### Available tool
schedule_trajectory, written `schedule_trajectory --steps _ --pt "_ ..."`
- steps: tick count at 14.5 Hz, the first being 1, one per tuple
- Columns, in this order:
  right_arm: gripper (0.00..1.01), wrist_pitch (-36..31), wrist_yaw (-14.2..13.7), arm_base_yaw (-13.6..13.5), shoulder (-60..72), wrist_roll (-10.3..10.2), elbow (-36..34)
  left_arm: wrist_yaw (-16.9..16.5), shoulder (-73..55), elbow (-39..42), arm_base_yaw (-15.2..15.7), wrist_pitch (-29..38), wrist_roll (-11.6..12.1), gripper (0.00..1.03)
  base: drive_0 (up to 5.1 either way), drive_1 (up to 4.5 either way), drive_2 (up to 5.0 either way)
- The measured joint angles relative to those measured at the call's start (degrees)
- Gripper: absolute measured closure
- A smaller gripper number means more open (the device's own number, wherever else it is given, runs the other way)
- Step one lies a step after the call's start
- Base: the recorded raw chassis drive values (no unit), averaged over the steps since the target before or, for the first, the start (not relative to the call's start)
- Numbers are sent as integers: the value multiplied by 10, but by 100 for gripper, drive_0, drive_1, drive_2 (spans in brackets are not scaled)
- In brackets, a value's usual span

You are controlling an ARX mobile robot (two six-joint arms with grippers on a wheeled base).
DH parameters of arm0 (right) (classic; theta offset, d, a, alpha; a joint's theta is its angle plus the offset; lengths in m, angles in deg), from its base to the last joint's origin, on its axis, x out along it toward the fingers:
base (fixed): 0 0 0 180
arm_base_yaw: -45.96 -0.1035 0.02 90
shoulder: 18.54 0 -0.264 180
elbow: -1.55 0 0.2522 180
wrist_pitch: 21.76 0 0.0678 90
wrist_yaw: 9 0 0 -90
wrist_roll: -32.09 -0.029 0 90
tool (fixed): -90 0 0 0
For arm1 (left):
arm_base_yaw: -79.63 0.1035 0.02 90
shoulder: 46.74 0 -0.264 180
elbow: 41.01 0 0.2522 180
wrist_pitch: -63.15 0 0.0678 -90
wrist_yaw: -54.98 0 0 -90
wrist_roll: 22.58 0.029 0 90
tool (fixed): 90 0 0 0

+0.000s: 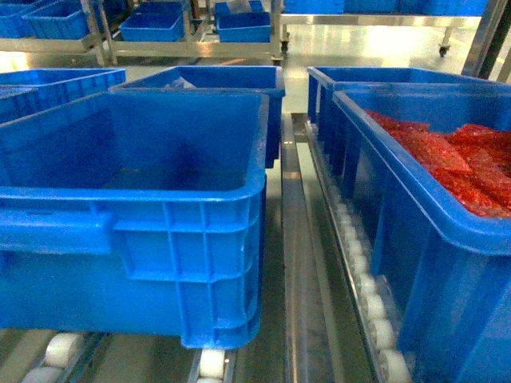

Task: Pick blue part to blue bin on bottom shelf

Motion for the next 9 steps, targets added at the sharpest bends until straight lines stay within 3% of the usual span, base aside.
schedule_trajectory --steps 6,9 --pt "3 1 0 0 0 0 0 0 0 0 0 0 0 60 4 396 -387" --pt "3 -3 0 0 0 0 0 0 -2 0 0 -2 0 60 0 0 0"
